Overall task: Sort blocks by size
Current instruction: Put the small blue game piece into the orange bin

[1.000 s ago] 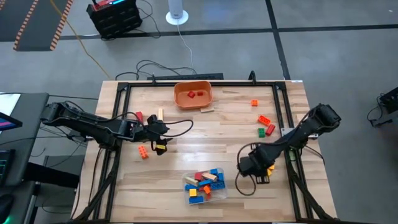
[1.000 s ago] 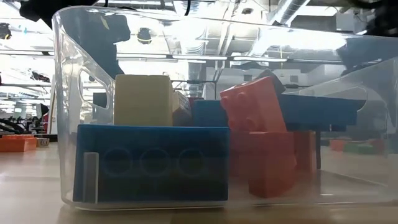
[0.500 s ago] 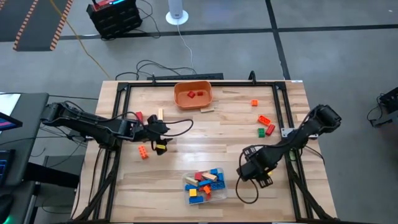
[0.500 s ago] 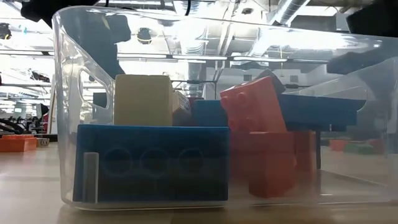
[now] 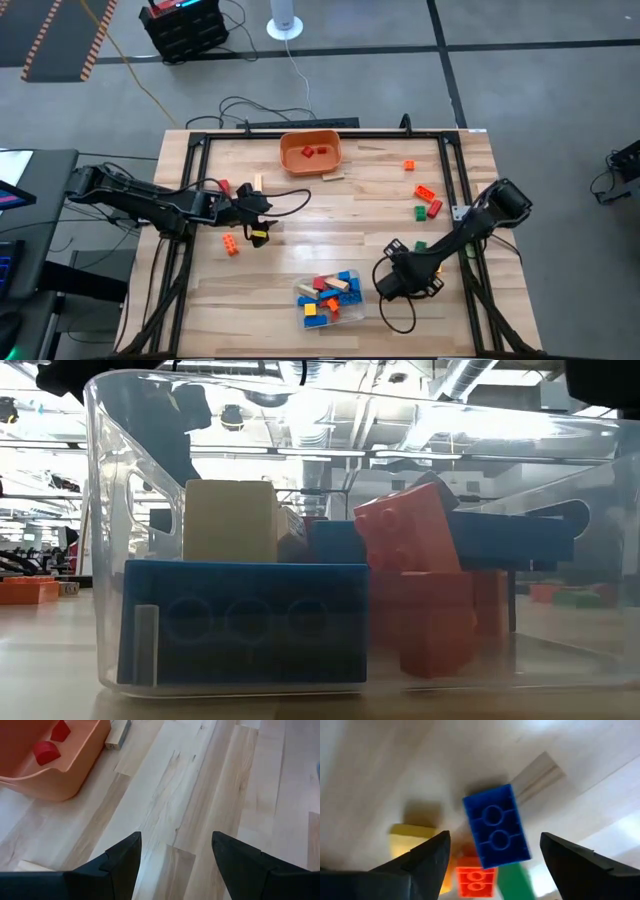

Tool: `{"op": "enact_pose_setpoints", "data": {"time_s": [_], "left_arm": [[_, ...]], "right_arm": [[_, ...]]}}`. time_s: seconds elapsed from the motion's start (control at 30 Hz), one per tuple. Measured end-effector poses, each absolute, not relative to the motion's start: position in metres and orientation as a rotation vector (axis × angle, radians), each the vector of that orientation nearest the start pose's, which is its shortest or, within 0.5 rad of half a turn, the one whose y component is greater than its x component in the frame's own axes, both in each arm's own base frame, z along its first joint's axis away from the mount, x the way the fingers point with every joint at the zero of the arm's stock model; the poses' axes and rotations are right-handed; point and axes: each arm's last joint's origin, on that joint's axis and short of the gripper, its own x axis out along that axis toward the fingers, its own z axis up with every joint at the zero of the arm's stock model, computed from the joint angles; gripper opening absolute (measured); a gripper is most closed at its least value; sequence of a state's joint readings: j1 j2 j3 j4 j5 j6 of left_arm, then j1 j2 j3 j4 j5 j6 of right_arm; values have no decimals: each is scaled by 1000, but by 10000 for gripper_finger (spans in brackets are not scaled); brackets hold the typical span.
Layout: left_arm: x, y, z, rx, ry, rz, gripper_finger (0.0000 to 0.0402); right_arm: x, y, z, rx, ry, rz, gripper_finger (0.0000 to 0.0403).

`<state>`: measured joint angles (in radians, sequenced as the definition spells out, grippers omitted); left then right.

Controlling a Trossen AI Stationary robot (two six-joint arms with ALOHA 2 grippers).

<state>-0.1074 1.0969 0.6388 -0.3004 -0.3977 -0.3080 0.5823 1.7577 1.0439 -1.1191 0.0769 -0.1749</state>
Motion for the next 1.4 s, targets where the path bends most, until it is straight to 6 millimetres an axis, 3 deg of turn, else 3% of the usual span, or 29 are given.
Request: {"op": "enact_pose_setpoints", "data": {"time_s": [0.37, 0.57, 0.7, 0.8, 1.0, 1.23, 1.4], "left_arm": [[214, -12, 219, -110, 693, 368, 235], [214, -12, 218, -107, 698, 365, 235], [214, -12, 219, -105, 694, 366, 235], [216, -12, 221, -72, 664, 387, 235], [221, -9, 228, 54, 582, 427, 235], [227, 0, 234, 163, 484, 447, 235], [228, 12, 233, 171, 423, 493, 235]], "right_arm": [[225, 146, 137, -827, 1692, 545, 262], [228, 143, 138, -816, 1691, 539, 165], [235, 138, 145, -796, 1690, 523, 162], [243, 124, 156, -790, 1661, 458, 162], [269, 58, 190, -784, 1477, 159, 162], [305, -62, 238, -467, 965, -250, 173], [318, -139, 245, -341, 696, -281, 171]]}}
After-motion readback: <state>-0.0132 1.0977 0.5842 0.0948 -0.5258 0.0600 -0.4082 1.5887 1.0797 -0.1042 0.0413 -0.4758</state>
